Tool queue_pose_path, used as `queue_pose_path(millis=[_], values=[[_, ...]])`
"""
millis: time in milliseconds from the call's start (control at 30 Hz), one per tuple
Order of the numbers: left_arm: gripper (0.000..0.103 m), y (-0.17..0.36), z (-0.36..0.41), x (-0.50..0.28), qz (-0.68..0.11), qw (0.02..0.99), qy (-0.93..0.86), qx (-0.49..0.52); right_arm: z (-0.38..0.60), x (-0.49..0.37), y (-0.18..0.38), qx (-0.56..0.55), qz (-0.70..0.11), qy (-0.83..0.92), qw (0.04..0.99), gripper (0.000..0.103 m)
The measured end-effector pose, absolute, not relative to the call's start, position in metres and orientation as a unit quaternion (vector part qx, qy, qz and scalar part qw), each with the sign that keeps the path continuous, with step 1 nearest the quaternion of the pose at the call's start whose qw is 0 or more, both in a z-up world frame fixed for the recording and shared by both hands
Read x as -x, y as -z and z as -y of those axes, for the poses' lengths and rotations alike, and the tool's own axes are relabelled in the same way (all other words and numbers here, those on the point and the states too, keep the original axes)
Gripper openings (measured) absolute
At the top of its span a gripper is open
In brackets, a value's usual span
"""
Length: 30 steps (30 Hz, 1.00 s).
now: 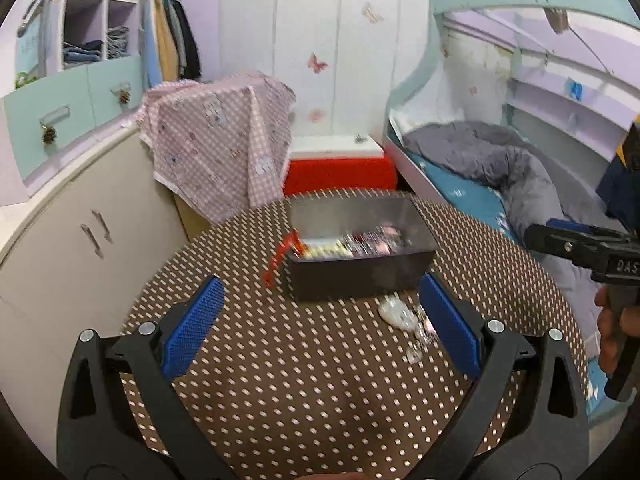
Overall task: Organize jewelry
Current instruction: 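Withdraw both tools from the box back over the remaining jewelry, then grasp the pearl pendant with the left tool while the right tool grasps the pink bead charm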
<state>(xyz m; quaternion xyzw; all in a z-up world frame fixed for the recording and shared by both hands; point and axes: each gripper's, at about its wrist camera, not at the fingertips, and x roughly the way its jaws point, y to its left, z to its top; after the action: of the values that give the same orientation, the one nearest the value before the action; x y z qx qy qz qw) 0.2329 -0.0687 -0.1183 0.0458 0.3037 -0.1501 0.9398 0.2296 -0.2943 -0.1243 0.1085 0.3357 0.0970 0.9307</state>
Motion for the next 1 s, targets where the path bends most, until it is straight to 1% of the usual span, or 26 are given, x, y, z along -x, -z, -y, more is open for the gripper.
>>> queue_pose_path(millis=[233,367,433,467,533,567,600,633,700,733,767,800,833,1000], values=[[0.096,0.161,0.102,-0.237,-0.36,0.911,0.186,-0.081,0.304,-0.228,0.155,-0.123,-0.369,-0.092,0.917,0.095],[0.096,0.185,0.125,-0.245,-0.393,0.892,0.201,-0.1,0.31,-0.228,0.163,-0.125,-0.379,-0.091,0.912,0.095],[0.088,0.194,0.133,-0.25,-0.406,0.885,0.203,-0.105,0.314,-0.228,0.167,-0.127,-0.383,-0.088,0.911,0.095],[0.086,0.198,0.136,-0.253,-0.415,0.88,0.204,-0.105,0.315,-0.229,0.168,-0.128,-0.385,-0.087,0.91,0.095],[0.076,0.205,0.14,-0.26,-0.428,0.875,0.205,-0.099,0.318,-0.23,0.171,-0.129,-0.389,-0.086,0.908,0.095],[0.076,0.206,0.141,-0.262,-0.429,0.874,0.206,-0.097,0.318,-0.231,0.173,-0.129,-0.392,-0.086,0.907,0.095],[0.071,0.205,0.141,-0.262,-0.428,0.874,0.209,-0.095,0.319,-0.231,0.175,-0.129,-0.394,-0.086,0.906,0.095],[0.064,0.204,0.142,-0.262,-0.426,0.874,0.214,-0.093,0.32,-0.232,0.176,-0.129,-0.396,-0.086,0.905,0.095],[0.034,0.202,0.144,-0.262,-0.423,0.872,0.227,-0.094,0.32,-0.233,0.179,-0.13,-0.399,-0.087,0.903,0.095],[0.025,0.201,0.145,-0.263,-0.423,0.871,0.232,-0.094,0.32,-0.234,0.181,-0.13,-0.401,-0.088,0.903,0.095],[0.02,0.201,0.145,-0.262,-0.422,0.87,0.238,-0.094,0.319,-0.234,0.182,-0.129,-0.403,-0.089,0.902,0.095],[0.014,0.2,0.144,-0.262,-0.422,0.869,0.243,-0.092,0.318,-0.235,0.183,-0.129,-0.404,-0.091,0.901,0.095],[0.01,0.199,0.143,-0.261,-0.422,0.868,0.245,-0.091,0.316,-0.236,0.184,-0.127,-0.405,-0.093,0.901,0.095],[0.01,0.201,0.129,-0.25,-0.421,0.868,0.249,-0.089,0.302,-0.24,0.187,-0.105,-0.415,-0.104,0.898,0.095]])
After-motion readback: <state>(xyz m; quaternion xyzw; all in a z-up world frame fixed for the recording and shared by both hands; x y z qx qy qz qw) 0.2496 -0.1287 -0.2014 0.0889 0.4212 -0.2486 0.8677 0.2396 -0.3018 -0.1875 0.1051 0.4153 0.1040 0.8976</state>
